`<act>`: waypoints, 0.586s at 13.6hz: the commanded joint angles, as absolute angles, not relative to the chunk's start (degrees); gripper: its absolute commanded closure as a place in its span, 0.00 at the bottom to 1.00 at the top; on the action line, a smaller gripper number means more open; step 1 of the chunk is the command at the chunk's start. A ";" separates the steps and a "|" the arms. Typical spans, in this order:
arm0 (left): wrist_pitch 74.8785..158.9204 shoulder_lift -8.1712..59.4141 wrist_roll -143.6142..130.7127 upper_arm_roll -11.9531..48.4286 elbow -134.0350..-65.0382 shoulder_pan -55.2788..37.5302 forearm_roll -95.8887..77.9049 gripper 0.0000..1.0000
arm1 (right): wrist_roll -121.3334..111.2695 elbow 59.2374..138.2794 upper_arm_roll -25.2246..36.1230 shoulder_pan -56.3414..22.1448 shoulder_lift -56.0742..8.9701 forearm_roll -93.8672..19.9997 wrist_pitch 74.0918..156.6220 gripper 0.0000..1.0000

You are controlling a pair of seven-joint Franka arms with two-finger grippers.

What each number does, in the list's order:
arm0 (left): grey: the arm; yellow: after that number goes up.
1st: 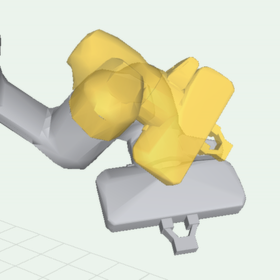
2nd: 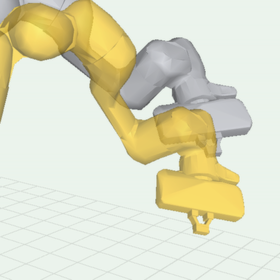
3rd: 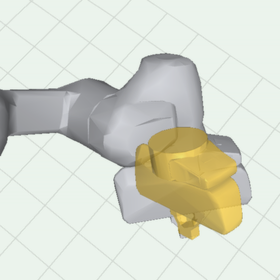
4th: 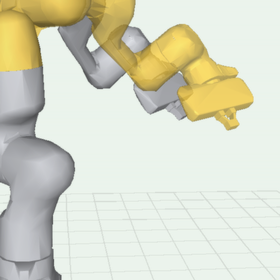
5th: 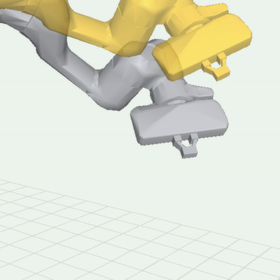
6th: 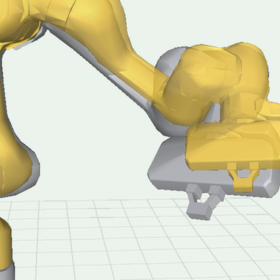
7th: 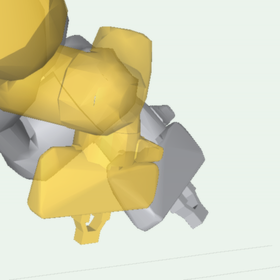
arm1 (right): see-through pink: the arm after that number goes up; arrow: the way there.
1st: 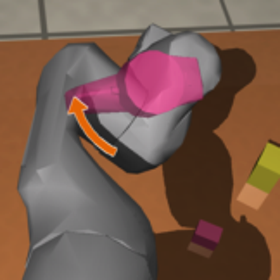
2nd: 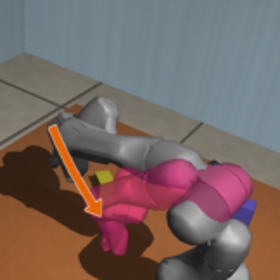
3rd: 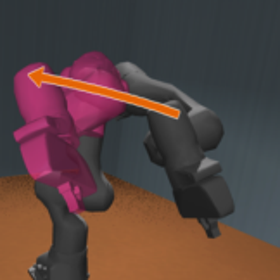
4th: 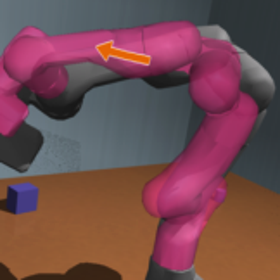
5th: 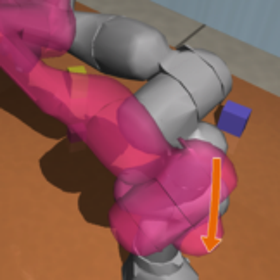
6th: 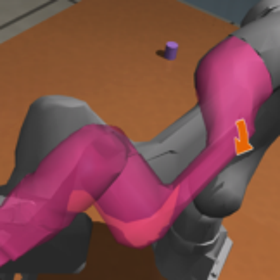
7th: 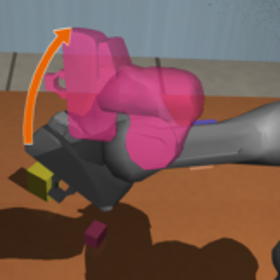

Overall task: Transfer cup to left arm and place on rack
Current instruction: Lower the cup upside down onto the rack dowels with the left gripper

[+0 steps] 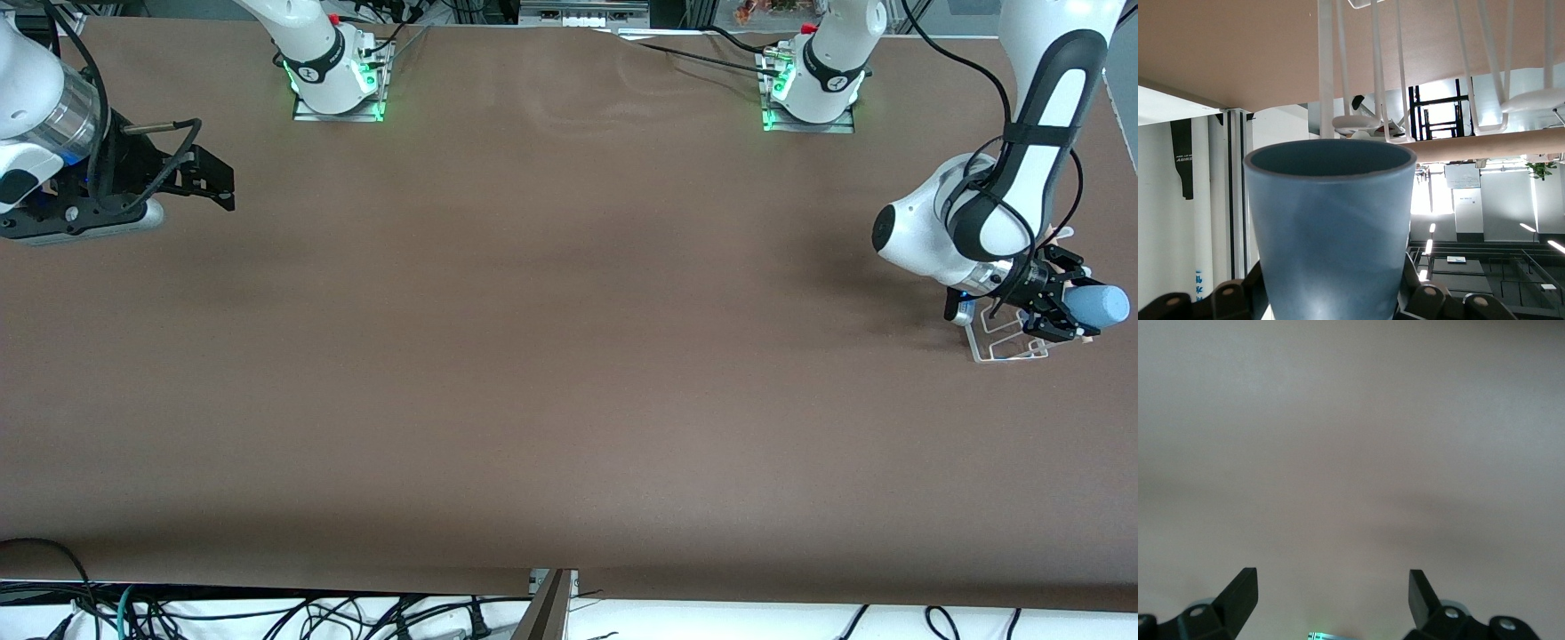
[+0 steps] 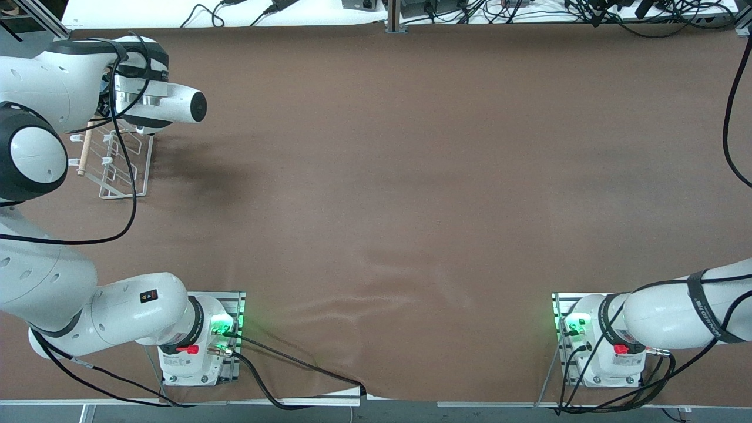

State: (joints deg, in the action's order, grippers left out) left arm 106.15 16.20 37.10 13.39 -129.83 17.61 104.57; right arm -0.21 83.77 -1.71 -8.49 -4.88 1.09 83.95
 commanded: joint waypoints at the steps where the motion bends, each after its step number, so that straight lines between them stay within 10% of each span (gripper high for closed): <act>1: 106.17 16.08 34.20 13.54 -130.87 18.54 107.40 1.00 | 0.26 83.41 -1.76 -9.05 -4.57 0.35 83.58 0.00; 8: 106.17 18.19 31.12 13.36 -131.13 18.81 108.46 1.00 | 0.44 83.41 -1.76 -9.40 -4.48 0.35 83.58 0.00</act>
State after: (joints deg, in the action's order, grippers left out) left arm 106.15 17.75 32.99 13.30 -130.76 18.19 106.29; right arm -0.19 83.77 -1.78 -9.25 -4.88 0.95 83.95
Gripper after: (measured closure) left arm 0.251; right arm 0.000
